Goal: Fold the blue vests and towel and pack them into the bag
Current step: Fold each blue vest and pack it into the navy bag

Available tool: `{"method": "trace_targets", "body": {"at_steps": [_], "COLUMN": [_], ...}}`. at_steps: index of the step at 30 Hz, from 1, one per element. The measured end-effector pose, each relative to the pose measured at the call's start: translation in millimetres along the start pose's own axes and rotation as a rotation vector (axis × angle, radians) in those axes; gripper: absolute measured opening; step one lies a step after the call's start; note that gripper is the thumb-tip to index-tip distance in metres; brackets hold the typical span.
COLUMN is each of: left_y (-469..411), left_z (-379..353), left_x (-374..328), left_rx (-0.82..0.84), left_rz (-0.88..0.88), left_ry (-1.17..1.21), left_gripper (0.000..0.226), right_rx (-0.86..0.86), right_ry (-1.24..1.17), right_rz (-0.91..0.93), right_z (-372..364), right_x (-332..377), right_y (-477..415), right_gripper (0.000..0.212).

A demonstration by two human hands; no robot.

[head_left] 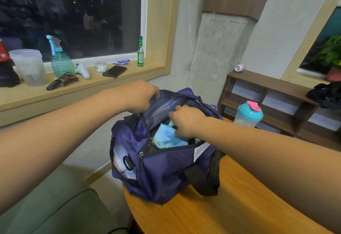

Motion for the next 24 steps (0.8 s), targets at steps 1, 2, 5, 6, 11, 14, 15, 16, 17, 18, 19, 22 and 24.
{"method": "trace_targets", "body": {"at_steps": [1, 2, 5, 6, 11, 14, 15, 16, 17, 18, 19, 22, 24], "left_y": [0, 1, 3, 4, 9, 11, 11, 11, 11, 11, 11, 13, 16], "left_z": [0, 0, -1, -1, -5, -4, -3, 0, 2, 5, 7, 10, 11], "left_x": [-1, -3, -4, -4, -3, -5, -7, -10, -13, -16, -21, -36, -46], "left_rx": [0.000, -0.001, -0.006, -0.005, 0.054, 0.100, 0.111, 0.117, 0.120, 0.121, 0.123, 0.130, 0.129], "left_rz": [-0.003, -0.004, -0.008, -0.010, -0.017, -0.042, -0.052, -0.059, -0.065, -0.072, -0.081, -0.093, -0.084], "left_ry": [-0.003, -0.008, -0.024, -0.024, -0.038, -0.020, -0.015, -0.009, 0.000, 0.008, 0.010, -0.033, -0.070], "left_gripper": [0.047, 0.047, 0.048, 0.048, 0.050, 0.047, 0.045, 0.043, 0.041, 0.039, 0.038, 0.039, 0.040], "right_rx": [0.023, 0.076, 0.387, 0.474, 0.498, 0.442, 0.395, 0.334, 0.260, 0.180, 0.094, -0.149, -0.273], "right_ry": [-0.063, -0.146, -0.116, -0.060, -0.050, -0.191, -0.257, -0.331, -0.384, -0.402, -0.386, -0.377, -0.416], "right_rz": [0.047, 0.079, 0.096, 0.072, 0.003, -0.003, -0.013, -0.025, -0.027, -0.022, -0.015, 0.019, 0.008], "right_z": [0, -3, -25, -31, -42, -25, -16, -5, 5, 19, 32, 70, 86], "right_x": [5, 10, 13, 11, -1, -6, -8, -10, -11, -12, -13, -15, -18], "right_y": [-1, 0, 9, 15, 20, 23, 24, 25, 26, 30, 34, 66, 98], "right_gripper": [0.028, 0.024, 0.032, 0.042, 0.058, 0.066, 0.064, 0.061, 0.055, 0.049, 0.043, 0.030, 0.024]}}
Point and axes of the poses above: each hand's wrist, its own y-axis away from the middle knuckle, its own z-axis out of the back of the hand, x = y × z, the point moved 7 cm from there along -y, towards the middle knuckle, and after that the axes turned 13 degrees about z, right-handed, at the moved point
